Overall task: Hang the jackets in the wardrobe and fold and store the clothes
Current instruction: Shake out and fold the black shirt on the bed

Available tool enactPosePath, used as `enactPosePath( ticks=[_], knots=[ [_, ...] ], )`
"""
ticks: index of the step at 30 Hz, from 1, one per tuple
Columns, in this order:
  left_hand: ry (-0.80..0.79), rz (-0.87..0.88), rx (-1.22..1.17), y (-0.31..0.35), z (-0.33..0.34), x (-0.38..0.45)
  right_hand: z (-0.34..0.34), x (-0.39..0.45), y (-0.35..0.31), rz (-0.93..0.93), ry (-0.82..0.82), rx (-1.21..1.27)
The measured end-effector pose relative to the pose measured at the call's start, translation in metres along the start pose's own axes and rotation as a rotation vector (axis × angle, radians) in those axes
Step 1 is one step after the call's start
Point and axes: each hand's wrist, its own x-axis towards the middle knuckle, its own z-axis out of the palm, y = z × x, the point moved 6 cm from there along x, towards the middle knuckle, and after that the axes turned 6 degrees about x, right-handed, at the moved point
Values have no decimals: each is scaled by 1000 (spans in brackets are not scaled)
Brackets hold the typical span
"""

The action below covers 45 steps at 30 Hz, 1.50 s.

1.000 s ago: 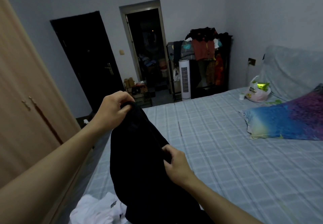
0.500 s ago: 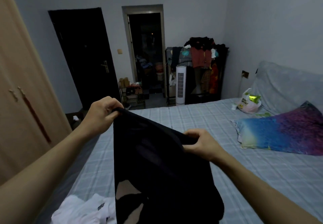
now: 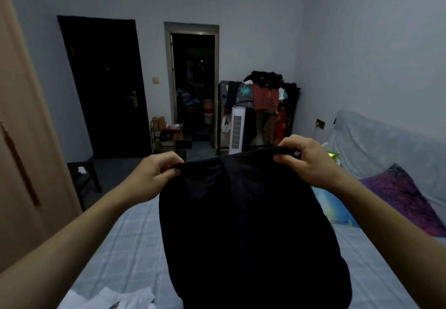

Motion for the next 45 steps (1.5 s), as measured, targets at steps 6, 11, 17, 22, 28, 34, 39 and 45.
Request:
enactPosePath(
  ticks=[6,11,17,22,28,34,39,45],
  knots=[
    [-183,-163,-218,21,36,-4,9,-16,30,200,89,168],
    [-280,-256,-298,27,73,-12,18,-24,42,311,246,283],
    [-306,-171,-182,30,113,-24,22,-20,38,303,347,208],
    [-154,-138,-41,17,117,-17,25,-19,38,254,285,188],
    [-107,-117,40,8,75,4,23,-29,28,103,9,127],
    [-188,-1,165,18,58,7,35,-36,32,-18,-223,-109],
    [-238,81,178,34,57,-3,28,-34,54,-39,-73,-218],
    [-58,158,609,33,47,2,27,-36,58,-15,17,-230]
  ],
)
